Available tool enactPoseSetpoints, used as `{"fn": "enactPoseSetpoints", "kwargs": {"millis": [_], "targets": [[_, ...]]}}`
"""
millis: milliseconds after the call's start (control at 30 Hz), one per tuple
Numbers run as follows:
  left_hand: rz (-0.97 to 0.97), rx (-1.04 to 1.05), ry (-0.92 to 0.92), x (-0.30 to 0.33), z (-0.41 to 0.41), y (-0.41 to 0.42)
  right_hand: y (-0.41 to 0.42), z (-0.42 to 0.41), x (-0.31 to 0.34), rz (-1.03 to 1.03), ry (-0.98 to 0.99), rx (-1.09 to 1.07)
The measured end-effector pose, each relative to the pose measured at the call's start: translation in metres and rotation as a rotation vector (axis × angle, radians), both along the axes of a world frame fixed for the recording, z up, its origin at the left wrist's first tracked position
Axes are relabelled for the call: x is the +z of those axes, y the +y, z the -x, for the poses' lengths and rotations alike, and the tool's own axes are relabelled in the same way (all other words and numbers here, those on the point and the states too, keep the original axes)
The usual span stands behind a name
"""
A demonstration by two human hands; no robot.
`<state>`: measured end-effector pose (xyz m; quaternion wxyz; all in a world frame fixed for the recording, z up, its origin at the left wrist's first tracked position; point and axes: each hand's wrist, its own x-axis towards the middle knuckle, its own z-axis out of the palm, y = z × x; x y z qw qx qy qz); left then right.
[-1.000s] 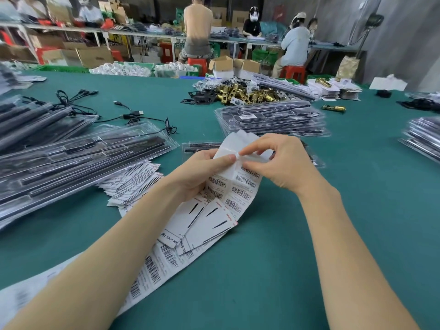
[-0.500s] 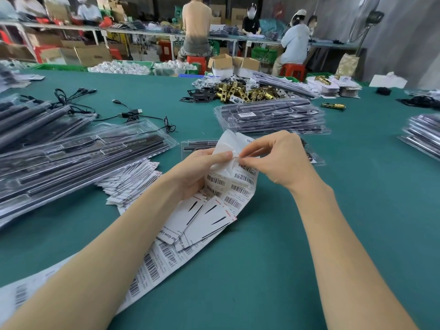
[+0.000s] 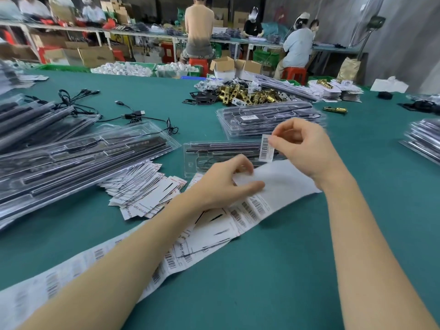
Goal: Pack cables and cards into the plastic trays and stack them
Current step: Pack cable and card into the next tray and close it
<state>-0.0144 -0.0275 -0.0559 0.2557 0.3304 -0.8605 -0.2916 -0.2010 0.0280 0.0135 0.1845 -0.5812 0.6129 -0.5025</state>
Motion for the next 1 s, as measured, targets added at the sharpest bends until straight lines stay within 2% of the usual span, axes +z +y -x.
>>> {"fn": "enactPoseSetpoints", "kwargs": {"millis": [167, 233, 367, 433, 500, 567, 600, 667, 733, 867, 1000], "targets": [[0.35, -0.201, -0.234, -0.004, 0.01, 0.012, -0.012, -0.019, -0.011, -0.076, 0.018, -0.017], [0.417, -0.234, -0.292, -0.004, 0.013, 0.018, -0.018, -0.024, -0.014, -0.082, -0.058, -0.035], [0.357, -0.267, -0.244, 0.008, 0.015, 0.02, -0.028, -0.027, -0.014, -0.128, -0.248, -0.032], [0.34, -0.265, -0.229, 0.022, 0.007, 0.01, -0.035, -0.03, -0.014, -0.139, -0.291, -0.022], [0.224, -0.237, -0.242, 0.036, -0.009, -0.005, -0.044, -0.034, -0.016, -0.154, -0.281, -0.042], [0.079, -0.085, -0.239, 0.04, -0.027, -0.022, -0.052, -0.039, -0.021, -0.179, -0.268, -0.063], [0.067, 0.033, -0.204, 0.037, -0.036, -0.031, -0.056, -0.042, -0.025, -0.194, -0.259, -0.062], [0.118, 0.266, -0.072, 0.027, -0.051, -0.045, -0.061, -0.046, -0.034, -0.222, -0.219, -0.049], [0.145, 0.365, 0.025, 0.018, -0.059, -0.051, -0.066, -0.049, -0.041, -0.237, -0.188, -0.032], [0.064, 0.299, -0.012, 0.003, -0.064, -0.053, -0.075, -0.054, -0.048, -0.242, -0.081, 0.018], [0.086, 0.264, -0.023, -0.008, -0.067, -0.052, -0.077, -0.056, -0.054, -0.256, -0.035, 0.032]]}}
